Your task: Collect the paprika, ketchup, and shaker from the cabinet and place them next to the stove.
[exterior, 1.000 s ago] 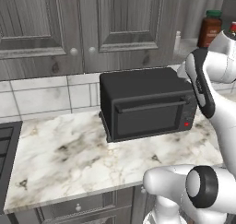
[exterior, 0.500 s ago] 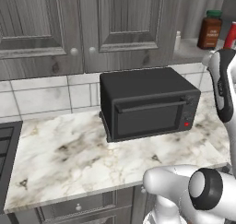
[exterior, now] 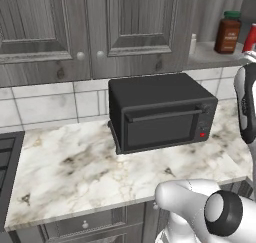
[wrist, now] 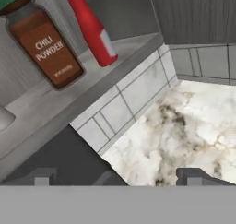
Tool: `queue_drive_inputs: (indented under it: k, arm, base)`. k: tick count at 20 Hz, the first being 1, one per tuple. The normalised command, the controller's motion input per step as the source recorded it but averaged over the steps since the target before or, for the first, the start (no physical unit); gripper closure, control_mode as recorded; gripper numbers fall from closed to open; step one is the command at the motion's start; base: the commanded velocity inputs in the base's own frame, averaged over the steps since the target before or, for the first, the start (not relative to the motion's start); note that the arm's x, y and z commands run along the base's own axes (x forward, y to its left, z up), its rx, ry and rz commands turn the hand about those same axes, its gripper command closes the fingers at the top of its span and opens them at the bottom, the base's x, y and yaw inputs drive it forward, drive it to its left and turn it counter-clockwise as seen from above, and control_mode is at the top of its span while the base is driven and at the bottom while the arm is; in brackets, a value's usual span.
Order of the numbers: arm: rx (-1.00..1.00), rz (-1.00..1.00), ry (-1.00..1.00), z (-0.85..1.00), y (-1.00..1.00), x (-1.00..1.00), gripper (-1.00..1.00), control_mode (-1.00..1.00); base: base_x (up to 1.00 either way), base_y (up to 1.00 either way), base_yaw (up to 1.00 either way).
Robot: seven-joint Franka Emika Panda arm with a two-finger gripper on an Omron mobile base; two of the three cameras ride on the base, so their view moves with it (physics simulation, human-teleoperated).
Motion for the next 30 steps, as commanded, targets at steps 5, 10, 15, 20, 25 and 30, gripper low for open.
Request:
queue_drive_inputs:
  k: [5,10,15,20,25,30]
  arm:
    - [-0.14,-0.20,-0.21,0.00,-0.22,0.00,-1.00,-1.00]
    - [-0.20,-0.02,-0.25,0.08,-0.33,0.00,-1.00,-1.00]
    - [-0.18,0.00,-0.16,0.18,-0.19,0.00,-1.00,-1.00]
    - [-0.03,0.05,-0.01,0.46,-0.04,0.05,-1.00,-1.00]
    - [-0.01,0.00,0.03,0.53,-0.01,0.03,-1.00,-1.00]
    - [-0.09,0.00,0.12,0.35,-0.05,-0.03,-1.00,-1.00]
  base:
    - [0.00,0.00,0.00]
    - [0.00,0.00,0.00]
    - [0.00,0.00,0.00]
    - [0.00,0.00,0.00]
    - [0.00,0.00,0.00]
    - [0.00,0.00,0.00]
